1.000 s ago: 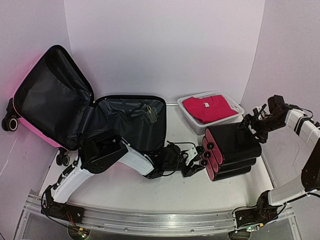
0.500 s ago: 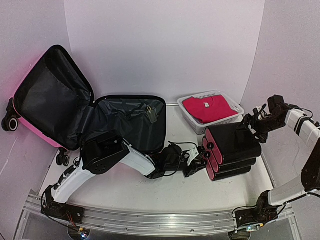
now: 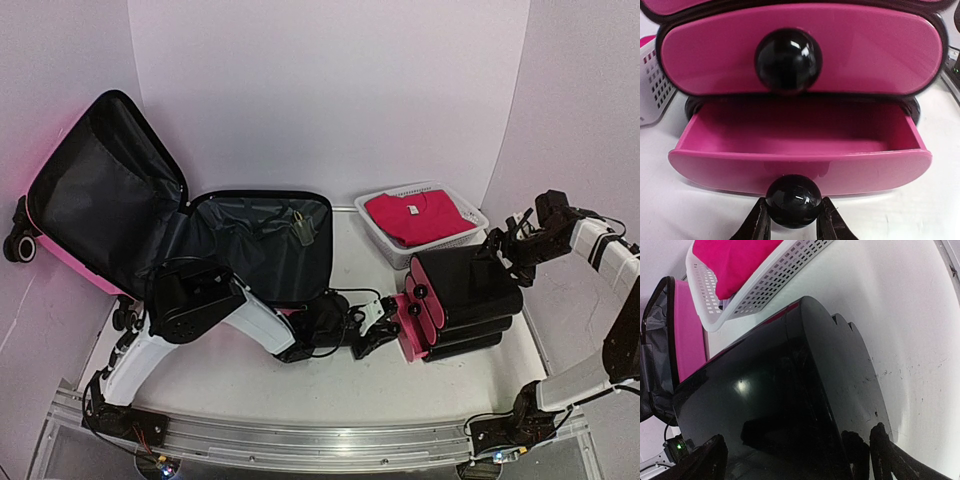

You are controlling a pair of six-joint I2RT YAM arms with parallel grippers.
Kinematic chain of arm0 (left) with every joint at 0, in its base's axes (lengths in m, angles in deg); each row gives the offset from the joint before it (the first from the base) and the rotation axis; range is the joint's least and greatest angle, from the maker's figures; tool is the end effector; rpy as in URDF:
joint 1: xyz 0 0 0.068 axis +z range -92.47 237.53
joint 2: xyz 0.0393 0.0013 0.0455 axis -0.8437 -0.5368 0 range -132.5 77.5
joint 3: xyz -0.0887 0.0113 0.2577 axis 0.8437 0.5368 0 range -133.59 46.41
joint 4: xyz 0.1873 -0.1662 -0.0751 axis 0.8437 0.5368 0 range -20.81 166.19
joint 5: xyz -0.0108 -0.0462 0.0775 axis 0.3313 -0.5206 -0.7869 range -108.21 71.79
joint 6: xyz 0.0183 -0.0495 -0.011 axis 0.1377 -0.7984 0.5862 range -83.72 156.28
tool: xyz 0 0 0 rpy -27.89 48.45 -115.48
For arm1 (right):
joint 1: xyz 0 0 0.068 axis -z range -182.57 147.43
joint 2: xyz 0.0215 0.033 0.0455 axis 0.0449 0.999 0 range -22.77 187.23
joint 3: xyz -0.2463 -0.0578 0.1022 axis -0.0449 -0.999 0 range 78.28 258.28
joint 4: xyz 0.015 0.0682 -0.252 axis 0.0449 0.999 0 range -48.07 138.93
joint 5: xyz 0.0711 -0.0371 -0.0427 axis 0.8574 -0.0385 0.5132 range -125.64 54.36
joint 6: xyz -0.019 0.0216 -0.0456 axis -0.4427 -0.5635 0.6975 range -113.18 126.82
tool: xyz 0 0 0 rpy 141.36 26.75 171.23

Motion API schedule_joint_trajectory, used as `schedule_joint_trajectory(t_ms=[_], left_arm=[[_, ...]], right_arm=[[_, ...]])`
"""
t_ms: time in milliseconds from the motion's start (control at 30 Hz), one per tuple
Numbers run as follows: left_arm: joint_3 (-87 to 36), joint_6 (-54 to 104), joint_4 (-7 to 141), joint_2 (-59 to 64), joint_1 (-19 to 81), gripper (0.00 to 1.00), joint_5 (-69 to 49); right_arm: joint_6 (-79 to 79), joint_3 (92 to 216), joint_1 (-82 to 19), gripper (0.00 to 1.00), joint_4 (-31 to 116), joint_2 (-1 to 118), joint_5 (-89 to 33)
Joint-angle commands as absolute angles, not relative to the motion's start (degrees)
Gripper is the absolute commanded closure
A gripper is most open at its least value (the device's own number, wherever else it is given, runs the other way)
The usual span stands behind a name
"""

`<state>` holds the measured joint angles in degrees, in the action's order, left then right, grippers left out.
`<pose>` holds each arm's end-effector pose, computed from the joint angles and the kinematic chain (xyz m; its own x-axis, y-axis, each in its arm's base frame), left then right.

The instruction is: Open, take out, and arrange the luggage

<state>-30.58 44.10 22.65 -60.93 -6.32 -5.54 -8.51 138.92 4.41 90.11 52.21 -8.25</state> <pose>0.2099 -0.4454 0.0743 0.0196 0.2612 -0.9651 0.9756 0.2061 0.0756 0.2526 -0.0144 0.2723 -0.8765 0.3437 -0.3370 0.1336 0.8463 0.5157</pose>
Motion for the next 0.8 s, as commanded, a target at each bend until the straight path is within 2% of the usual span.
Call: schedule_joint_trajectory(t_ms=[0,100,200,300,433,533,633,700,767], left_arm=[[-24.5,46.2,21.0,-53.1,-6.4,0.85,-7.4],[-21.1,46.0,21.1,-51.2,-6.5,0.83,-7.2],[-18.9,45.0,21.1,-49.9,-6.5,0.74,-7.1],[-16.7,43.2,21.6,-46.6,-6.4,0.50,-6.7],[-13.4,39.5,26.9,-37.2,-6.0,0.25,-6.1],[-14.1,36.1,37.4,-28.6,-4.1,0.24,-3.0],[-19.2,28.1,51.1,-23.3,1.7,0.32,0.8],[-22.8,21.6,60.6,-21.7,6.1,0.38,-2.1],[-25.7,14.8,66.8,-20.8,10.5,0.38,-7.4]], right_arm=[[-8.5,140.3,3.9,0.02,89.9,51.6,-8.1],[-8.2,140.5,3.9,0.02,89.9,51.6,-7.9],[-8.0,140.7,3.9,0.02,89.9,51.6,-7.6],[-8.0,140.7,3.9,0.02,89.9,51.5,-7.4],[-7.9,140.5,3.9,0.02,89.9,51.4,-7.2],[-7.8,140.4,3.9,0.02,90.0,51.5,-7.4],[-7.7,140.8,3.9,0.02,90.0,51.7,-7.3],[-7.8,141.0,3.9,0.02,90.0,51.9,-6.8],[-7.8,141.1,3.9,0.02,90.0,51.9,-6.6]])
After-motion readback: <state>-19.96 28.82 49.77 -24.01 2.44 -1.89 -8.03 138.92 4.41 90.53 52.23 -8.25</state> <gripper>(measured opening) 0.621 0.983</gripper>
